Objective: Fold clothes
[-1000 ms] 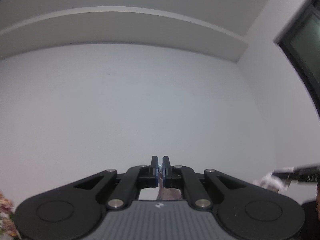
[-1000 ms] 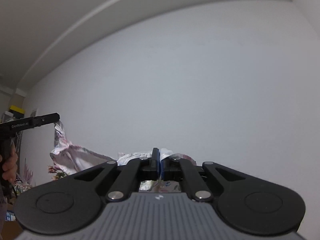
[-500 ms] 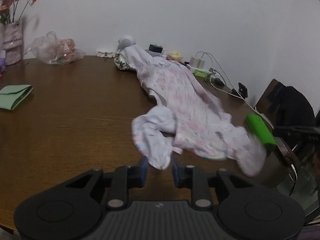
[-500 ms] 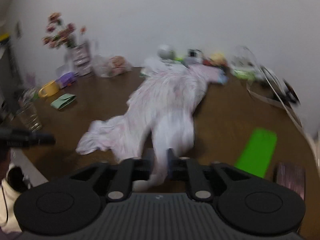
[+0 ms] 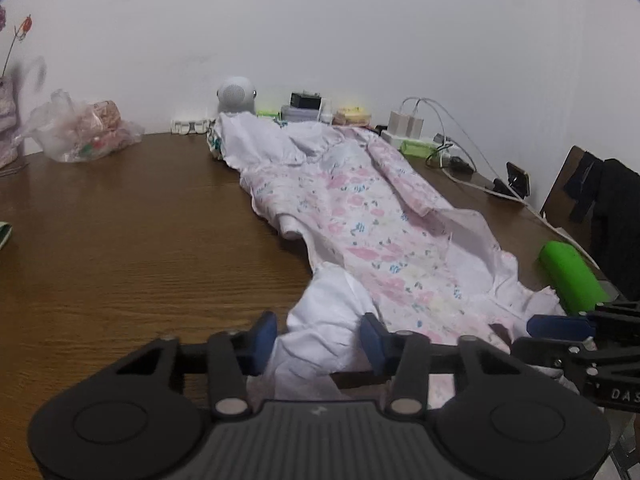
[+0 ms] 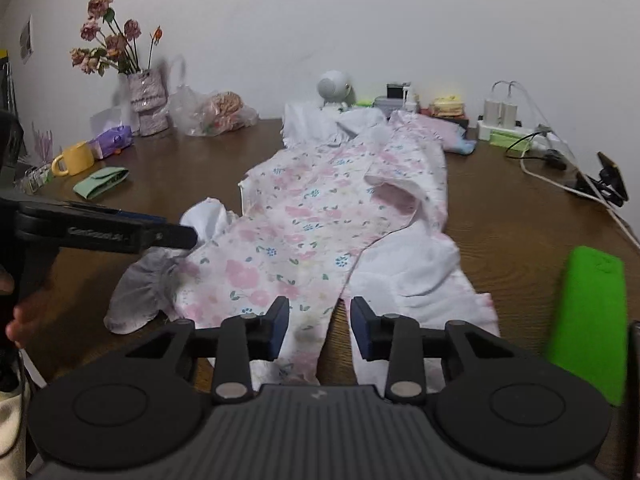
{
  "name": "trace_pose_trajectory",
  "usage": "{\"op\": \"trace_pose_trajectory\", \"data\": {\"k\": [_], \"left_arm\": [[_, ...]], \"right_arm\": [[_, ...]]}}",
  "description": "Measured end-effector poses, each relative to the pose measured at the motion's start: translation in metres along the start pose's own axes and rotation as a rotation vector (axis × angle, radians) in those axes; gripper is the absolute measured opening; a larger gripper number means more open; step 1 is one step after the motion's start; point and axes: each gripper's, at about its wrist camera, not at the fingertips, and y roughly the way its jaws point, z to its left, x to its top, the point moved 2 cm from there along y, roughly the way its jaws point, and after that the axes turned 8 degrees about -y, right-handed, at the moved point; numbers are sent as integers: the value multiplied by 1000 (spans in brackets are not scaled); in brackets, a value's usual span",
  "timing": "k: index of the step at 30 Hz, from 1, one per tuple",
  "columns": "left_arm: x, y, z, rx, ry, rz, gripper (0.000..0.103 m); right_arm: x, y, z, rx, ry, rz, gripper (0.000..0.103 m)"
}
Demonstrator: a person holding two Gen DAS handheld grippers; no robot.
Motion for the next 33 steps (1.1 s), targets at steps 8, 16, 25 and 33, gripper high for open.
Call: {"op": "trace_pose_trajectory", "data": {"k": [8, 16, 25, 33], "left_arm": [[-28, -17, 0, -4, 69, 60, 7], [-72, -82, 23, -29, 45, 89, 8], [-19, -118, 66, -98, -117, -71, 64], [36, -12, 63, -29, -151, 15, 63]], "right_arm": [[-19, 11, -4, 2, 16, 67, 31], [-28, -28, 17, 42, -59, 54, 31], [15, -62, 10, 35, -95, -56, 53], [50, 25, -27, -50, -4, 27, 61]]}}
